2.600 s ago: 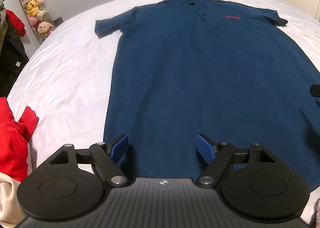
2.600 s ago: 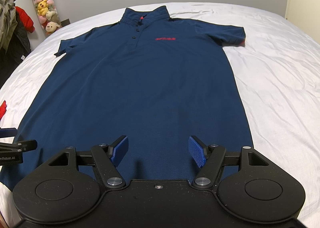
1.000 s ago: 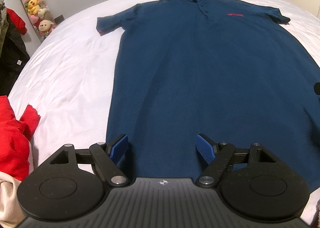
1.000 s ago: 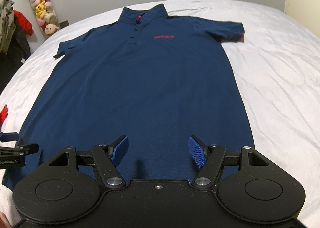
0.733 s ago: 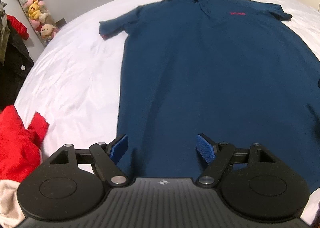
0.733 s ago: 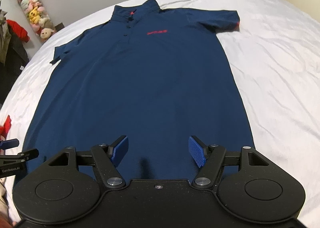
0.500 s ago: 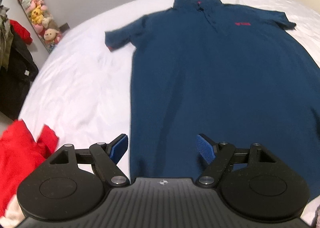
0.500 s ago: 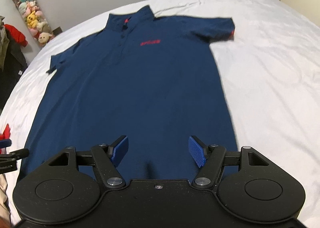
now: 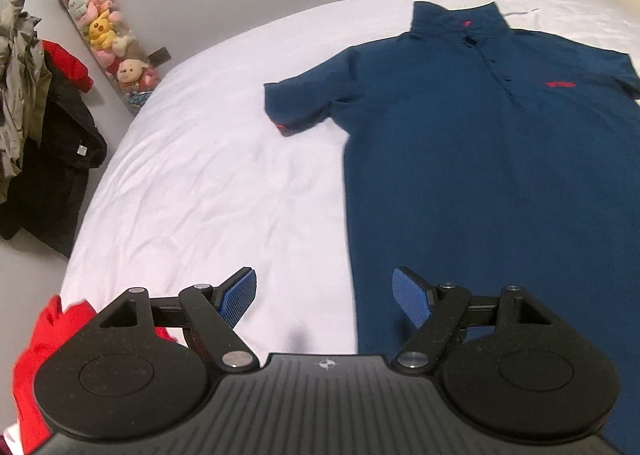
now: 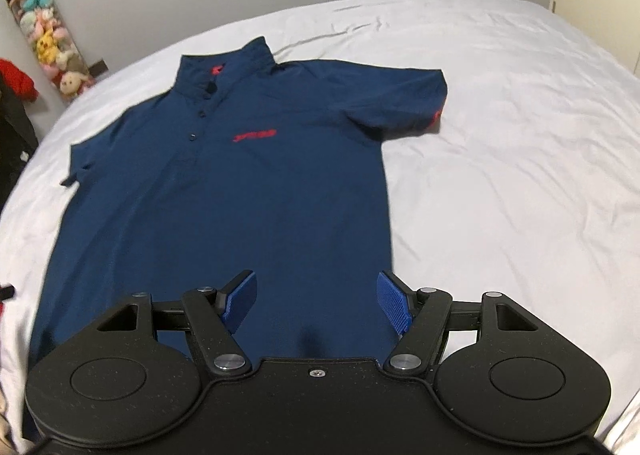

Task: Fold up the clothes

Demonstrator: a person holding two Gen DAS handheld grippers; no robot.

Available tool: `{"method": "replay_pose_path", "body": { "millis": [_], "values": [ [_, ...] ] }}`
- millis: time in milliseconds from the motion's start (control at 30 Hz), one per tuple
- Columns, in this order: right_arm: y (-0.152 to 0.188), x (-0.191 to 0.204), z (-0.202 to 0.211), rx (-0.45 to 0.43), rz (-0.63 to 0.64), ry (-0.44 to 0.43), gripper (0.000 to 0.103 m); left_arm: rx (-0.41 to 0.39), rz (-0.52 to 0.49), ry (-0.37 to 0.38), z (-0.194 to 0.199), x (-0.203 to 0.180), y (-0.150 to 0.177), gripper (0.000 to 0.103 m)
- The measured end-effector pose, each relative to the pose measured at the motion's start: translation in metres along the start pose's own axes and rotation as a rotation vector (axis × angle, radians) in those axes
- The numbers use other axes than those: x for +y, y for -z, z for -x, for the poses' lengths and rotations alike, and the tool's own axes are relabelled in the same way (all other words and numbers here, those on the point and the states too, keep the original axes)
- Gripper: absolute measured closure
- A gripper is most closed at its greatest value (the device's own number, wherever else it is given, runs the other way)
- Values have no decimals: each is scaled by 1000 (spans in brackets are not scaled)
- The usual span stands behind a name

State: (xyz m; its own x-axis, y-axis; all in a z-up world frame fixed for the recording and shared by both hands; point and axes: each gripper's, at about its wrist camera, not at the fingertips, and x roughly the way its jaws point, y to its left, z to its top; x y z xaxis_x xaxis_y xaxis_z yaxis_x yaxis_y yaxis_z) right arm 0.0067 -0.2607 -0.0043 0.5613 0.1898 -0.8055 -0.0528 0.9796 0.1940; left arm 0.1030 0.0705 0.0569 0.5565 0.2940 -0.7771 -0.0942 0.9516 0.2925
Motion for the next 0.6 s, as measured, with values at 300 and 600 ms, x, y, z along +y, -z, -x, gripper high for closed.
{"method": "replay_pose_path", "body": {
  "millis": [300,600],
  "values": [
    [-40,-44,-43,43,-108,-4,38,9,74,-5,-39,33,-45,29],
    [-88,-107,-84,28,-308,47,38,3,303,17,-92,89,-96,29]
  ]
}}
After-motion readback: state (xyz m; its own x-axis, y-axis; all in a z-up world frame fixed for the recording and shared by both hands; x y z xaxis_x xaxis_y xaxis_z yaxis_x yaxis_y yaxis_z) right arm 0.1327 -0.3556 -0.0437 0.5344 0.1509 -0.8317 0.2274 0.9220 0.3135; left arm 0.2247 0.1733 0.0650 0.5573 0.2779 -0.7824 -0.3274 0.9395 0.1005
